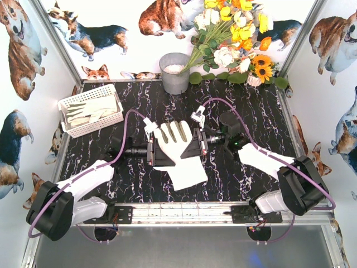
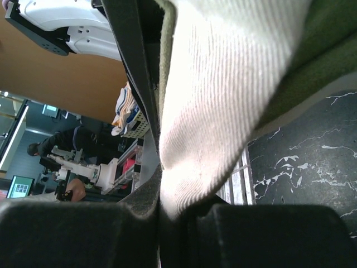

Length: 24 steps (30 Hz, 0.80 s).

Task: Put the gloves into the storage basket
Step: Place the glove in the bin.

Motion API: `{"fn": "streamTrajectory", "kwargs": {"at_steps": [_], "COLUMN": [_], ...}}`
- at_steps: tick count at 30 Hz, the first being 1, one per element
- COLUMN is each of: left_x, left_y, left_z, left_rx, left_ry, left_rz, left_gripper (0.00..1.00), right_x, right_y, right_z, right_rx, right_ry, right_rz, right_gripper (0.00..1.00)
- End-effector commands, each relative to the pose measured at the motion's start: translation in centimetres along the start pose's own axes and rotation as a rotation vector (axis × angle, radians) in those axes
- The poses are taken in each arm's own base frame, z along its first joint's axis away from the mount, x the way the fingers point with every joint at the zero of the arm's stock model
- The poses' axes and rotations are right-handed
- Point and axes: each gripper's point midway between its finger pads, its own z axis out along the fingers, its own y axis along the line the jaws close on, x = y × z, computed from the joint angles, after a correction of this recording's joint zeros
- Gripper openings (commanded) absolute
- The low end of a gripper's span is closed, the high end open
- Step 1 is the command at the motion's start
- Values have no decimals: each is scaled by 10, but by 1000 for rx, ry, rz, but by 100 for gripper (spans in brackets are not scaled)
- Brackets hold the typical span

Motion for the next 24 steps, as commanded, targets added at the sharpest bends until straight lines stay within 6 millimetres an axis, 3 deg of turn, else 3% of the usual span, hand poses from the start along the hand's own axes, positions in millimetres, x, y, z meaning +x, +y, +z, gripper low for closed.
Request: {"fn": "streamTrajectory", "kwargs": {"at_steps": [1, 7, 12, 15, 16, 17, 19, 22, 24], "left_x": [5, 10, 8, 3, 2, 1, -2, -7, -14], "left_y": [-19, -16, -16, -24, -28, -31, -36, -42, -46], "left_z": [2, 3, 3, 2, 1, -1, -3, -6, -8], "left_rx": [89, 77, 67, 75, 79, 84, 81, 71, 65], "left_ry": [18, 28, 14, -7, -14, -22, -45, -94, -141], "left_rz": [17, -7, -2, 9, 8, 12, 8, -3, -10], "left_gripper": [51, 30, 2, 0, 0, 0, 0, 0, 0], "right_x": [-23, -23, -23, -26, -29, -35, -44, -55, -58], "right_y": [29, 21, 6, -9, -13, -18, -24, -28, -27], "right_z": [-1, -1, -2, -7, -10, -17, -29, -47, -53], "right_rx": [-39, 1, 90, 176, 205, 240, 287, 336, 355], "right_ry": [-29, -25, -32, -59, -81, -116, -181, -263, -294], "right_rz": [-144, -146, -136, -121, -117, -106, -101, -102, -121], "right_gripper": [0, 0, 0, 0, 4, 15, 25, 49, 52]}}
